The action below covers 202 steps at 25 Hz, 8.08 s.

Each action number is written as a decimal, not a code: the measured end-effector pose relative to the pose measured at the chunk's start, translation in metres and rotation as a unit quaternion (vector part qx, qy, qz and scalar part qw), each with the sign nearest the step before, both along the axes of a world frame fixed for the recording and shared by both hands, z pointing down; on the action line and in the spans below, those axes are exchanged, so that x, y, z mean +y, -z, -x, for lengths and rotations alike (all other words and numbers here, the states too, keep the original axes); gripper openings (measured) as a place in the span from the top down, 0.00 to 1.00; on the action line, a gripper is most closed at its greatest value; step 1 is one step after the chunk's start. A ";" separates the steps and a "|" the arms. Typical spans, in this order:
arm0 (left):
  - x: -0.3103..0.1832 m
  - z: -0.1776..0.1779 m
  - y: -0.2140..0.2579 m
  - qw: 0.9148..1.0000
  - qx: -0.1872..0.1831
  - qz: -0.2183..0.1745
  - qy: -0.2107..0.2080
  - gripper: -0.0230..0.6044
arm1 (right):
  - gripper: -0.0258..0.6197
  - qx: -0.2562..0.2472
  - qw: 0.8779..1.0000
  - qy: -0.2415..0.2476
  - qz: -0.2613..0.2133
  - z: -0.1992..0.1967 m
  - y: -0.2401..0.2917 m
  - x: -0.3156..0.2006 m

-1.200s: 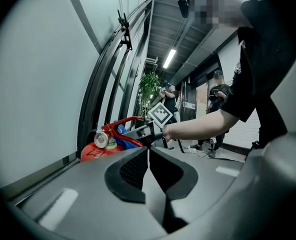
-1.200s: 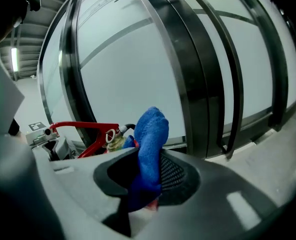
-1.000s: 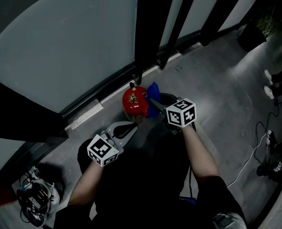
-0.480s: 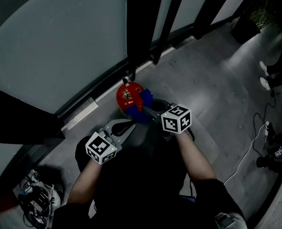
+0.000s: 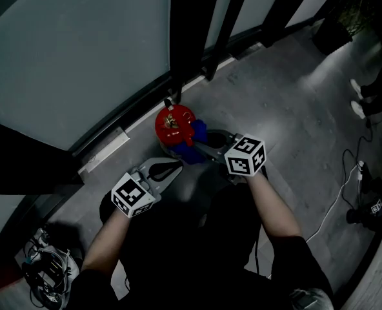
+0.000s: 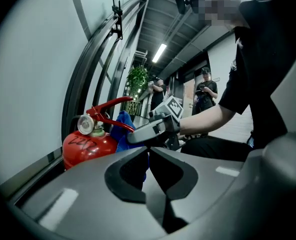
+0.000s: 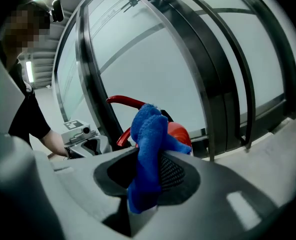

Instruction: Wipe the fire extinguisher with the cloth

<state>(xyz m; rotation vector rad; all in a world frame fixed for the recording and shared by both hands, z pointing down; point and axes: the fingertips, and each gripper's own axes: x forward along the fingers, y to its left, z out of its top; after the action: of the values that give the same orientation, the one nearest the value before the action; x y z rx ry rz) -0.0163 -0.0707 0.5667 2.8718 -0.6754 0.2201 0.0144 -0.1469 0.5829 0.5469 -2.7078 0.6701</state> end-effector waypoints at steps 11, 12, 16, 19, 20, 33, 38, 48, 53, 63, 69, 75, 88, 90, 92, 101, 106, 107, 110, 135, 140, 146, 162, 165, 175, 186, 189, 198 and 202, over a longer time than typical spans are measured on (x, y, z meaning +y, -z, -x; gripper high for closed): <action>0.012 -0.015 -0.036 0.992 -0.024 0.025 -0.118 0.93 | 0.79 -0.102 0.993 0.051 0.009 0.002 -0.008 0.014; 0.009 -0.014 -0.037 0.993 -0.018 0.027 -0.116 0.93 | 0.79 -0.116 0.992 0.050 0.011 0.003 -0.010 0.014; 0.004 -0.015 -0.045 0.993 0.006 0.035 -0.110 0.93 | 0.79 -0.149 0.987 0.062 0.022 0.004 -0.016 0.017; 0.011 -0.016 -0.055 0.991 -0.001 0.038 -0.124 0.93 | 0.79 -0.124 0.988 0.093 0.022 0.013 -0.032 0.028; 0.013 -0.015 -0.058 0.991 -0.005 0.039 -0.127 0.93 | 0.79 -0.116 0.988 0.099 0.024 0.017 -0.039 0.030; 0.039 0.007 -0.076 0.991 -0.038 0.029 -0.127 0.93 | 0.79 -0.036 0.989 0.113 0.090 0.038 -0.146 0.038; 0.050 0.009 -0.074 0.990 -0.031 0.036 -0.131 0.93 | 0.79 -0.008 0.988 0.108 0.109 0.043 -0.184 0.038; 0.058 0.027 -0.081 0.991 -0.046 0.054 -0.112 0.93 | 0.79 0.053 0.980 0.104 0.163 0.050 -0.250 0.041; 0.061 0.040 -0.087 0.992 -0.055 0.062 -0.095 0.93 | 0.79 0.056 0.976 0.076 0.197 0.046 -0.275 0.040; 0.065 0.049 -0.081 0.993 -0.050 0.061 -0.083 0.93 | 0.79 0.151 0.968 0.013 0.199 0.053 -0.332 0.033; 0.060 0.046 -0.081 0.994 -0.045 0.057 -0.087 0.93 | 0.79 0.112 0.967 0.031 0.228 0.058 -0.313 0.052; 0.053 0.036 -0.086 0.991 -0.043 0.048 -0.118 0.93 | 0.79 0.017 0.984 0.033 0.177 0.014 -0.212 0.065; 0.040 -0.020 -0.093 0.981 -0.024 0.047 -0.185 0.92 | 0.79 -0.193 0.970 -0.110 0.098 -0.026 -0.014 -0.008; 0.043 -0.022 -0.094 0.981 -0.026 0.048 -0.187 0.92 | 0.79 -0.200 0.965 -0.133 0.101 -0.025 -0.019 -0.017; 0.046 -0.020 -0.091 0.981 -0.027 0.049 -0.188 0.92 | 0.79 -0.206 0.959 -0.166 0.103 -0.030 -0.029 -0.023; 0.056 -0.004 -0.094 0.982 -0.046 0.053 -0.177 0.92 | 0.79 -0.191 0.942 -0.235 0.147 -0.029 -0.096 -0.026; 0.060 0.003 -0.095 0.982 -0.053 0.056 -0.171 0.92 | 0.79 -0.177 0.935 -0.258 0.167 -0.033 -0.133 -0.034; 0.060 0.004 -0.095 0.983 -0.051 0.057 -0.169 0.92 | 0.79 -0.172 0.933 -0.264 0.174 -0.034 -0.141 -0.035; 0.062 0.006 -0.092 0.983 -0.047 0.058 -0.167 0.92 | 0.79 -0.168 0.924 -0.282 0.198 -0.031 -0.160 -0.036; 0.086 0.034 -0.085 0.986 -0.064 0.062 -0.143 0.92 | 0.79 -0.170 0.834 -0.397 0.344 -0.032 -0.300 -0.027; 0.086 0.046 -0.087 0.988 -0.063 0.076 -0.120 0.92 | 0.79 -0.116 0.837 -0.408 0.346 -0.031 -0.327 -0.028; 0.083 0.052 -0.101 0.986 -0.083 0.093 -0.107 0.92 | 0.79 -0.051 0.870 -0.357 0.337 -0.030 -0.340 -0.025; 0.055 -0.026 -0.123 0.969 -0.095 0.039 -0.224 0.92 | 0.79 -0.114 0.972 -0.198 0.052 -0.074 -0.044 -0.039; 0.053 -0.033 -0.115 0.970 -0.083 0.040 -0.226 0.92 | 0.79 -0.139 0.973 -0.180 0.040 -0.061 -0.004 -0.046; 0.069 -0.013 -0.079 0.977 -0.078 0.008 -0.197 0.92 | 0.79 -0.261 0.944 -0.187 0.081 -0.034 -0.010 -0.086; 0.087 0.005 -0.083 0.979 -0.091 0.029 -0.181 0.92 | 0.79 -0.231 0.944 -0.208 0.110 -0.029 -0.079 -0.105; 0.088 0.005 -0.083 0.979 -0.091 0.032 -0.179 0.92 | 0.79 -0.220 0.940 -0.224 0.136 -0.031 -0.106 -0.105; 0.089 0.012 -0.090 0.980 -0.093 0.049 -0.170 0.92 | 0.79 -0.179 0.936 -0.241 0.182 -0.036 -0.177 -0.102; 0.093 0.011 -0.085 0.981 -0.086 0.049 -0.169 0.92 | 0.79 -0.162 0.935 -0.246 0.196 -0.036 -0.207 -0.105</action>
<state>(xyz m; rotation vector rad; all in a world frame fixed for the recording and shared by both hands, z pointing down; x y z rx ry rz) -0.0271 0.0219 0.6518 2.8753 -0.1882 0.5385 0.0501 -0.2519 0.7901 1.1013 -2.6087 1.5078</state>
